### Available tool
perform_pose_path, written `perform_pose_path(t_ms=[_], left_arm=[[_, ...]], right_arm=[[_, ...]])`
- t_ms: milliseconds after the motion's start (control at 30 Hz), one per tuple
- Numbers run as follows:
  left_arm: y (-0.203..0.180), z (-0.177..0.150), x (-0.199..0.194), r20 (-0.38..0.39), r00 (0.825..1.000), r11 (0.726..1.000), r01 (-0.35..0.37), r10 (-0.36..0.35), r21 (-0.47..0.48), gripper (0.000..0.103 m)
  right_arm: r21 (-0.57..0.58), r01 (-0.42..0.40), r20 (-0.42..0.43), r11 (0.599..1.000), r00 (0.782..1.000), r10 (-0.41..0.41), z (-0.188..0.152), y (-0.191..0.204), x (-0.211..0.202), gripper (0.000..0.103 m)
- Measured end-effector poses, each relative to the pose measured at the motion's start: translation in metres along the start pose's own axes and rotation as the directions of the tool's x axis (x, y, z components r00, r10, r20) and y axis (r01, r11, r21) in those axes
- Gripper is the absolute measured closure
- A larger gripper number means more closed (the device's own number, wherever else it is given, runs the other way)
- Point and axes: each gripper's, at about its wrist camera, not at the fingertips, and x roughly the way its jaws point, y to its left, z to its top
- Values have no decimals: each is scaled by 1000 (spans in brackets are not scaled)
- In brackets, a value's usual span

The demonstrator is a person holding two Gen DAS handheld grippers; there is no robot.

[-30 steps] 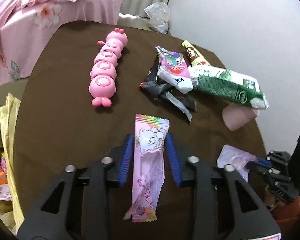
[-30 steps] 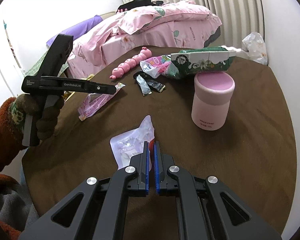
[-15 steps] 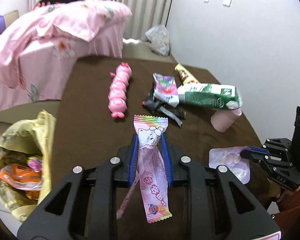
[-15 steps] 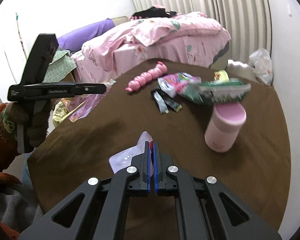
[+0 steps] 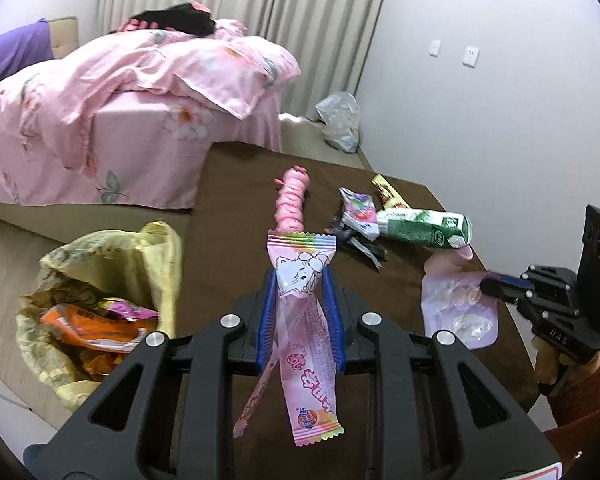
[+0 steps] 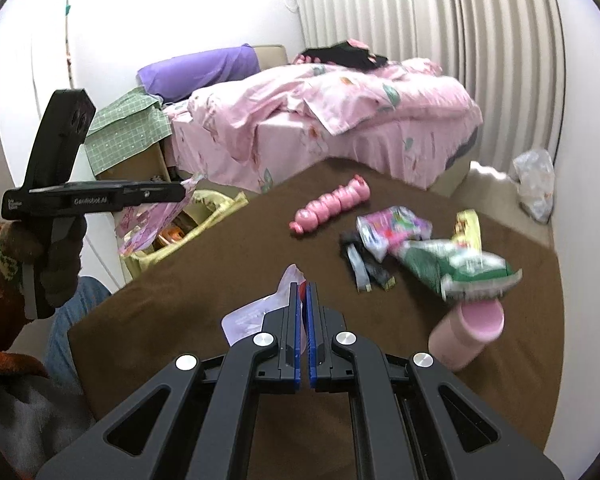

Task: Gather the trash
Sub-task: 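Carry both wrappers to the yellow trash bag and open both tools to drop them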

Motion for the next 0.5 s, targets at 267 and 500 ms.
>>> perform_pose_path(t_ms=[267, 500], left_arm=[[57, 10, -48, 109, 988, 991, -98, 107, -88, 81], [123, 11, -71, 145, 973, 965, -148, 182, -217, 81]], right_arm=[[-114, -43, 84, 993, 995, 53, 67, 36, 8, 98], [-186, -157, 64, 970, 983, 171, 123, 82, 61, 98]])
